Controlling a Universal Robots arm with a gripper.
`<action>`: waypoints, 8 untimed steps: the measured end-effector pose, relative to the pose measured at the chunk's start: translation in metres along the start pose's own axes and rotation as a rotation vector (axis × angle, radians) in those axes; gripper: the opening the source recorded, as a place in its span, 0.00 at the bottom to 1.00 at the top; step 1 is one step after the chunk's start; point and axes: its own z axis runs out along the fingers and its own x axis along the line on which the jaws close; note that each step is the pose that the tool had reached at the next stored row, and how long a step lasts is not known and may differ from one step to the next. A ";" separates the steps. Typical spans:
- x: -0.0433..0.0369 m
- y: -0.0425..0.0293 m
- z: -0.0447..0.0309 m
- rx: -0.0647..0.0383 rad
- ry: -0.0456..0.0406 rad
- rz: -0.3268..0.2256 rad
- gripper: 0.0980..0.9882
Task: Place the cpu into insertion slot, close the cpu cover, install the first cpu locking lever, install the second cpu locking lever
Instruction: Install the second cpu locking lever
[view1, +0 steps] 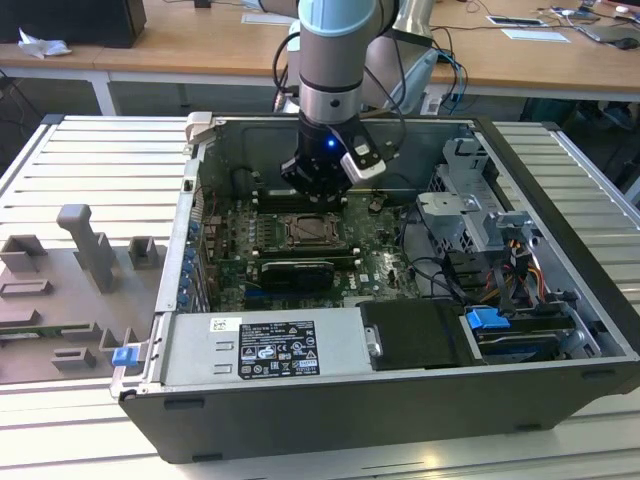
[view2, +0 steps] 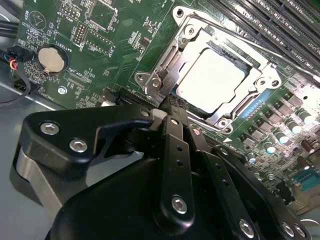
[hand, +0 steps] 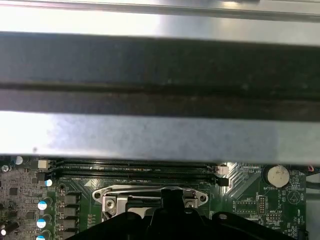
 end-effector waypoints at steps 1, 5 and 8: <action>0.0000 -0.0007 0.0000 0.000 0.0000 0.000 0.01; -0.0001 -0.0021 -0.0082 0.000 0.0000 0.000 0.01; -0.0006 -0.0012 -0.0251 0.000 -0.0001 0.000 0.01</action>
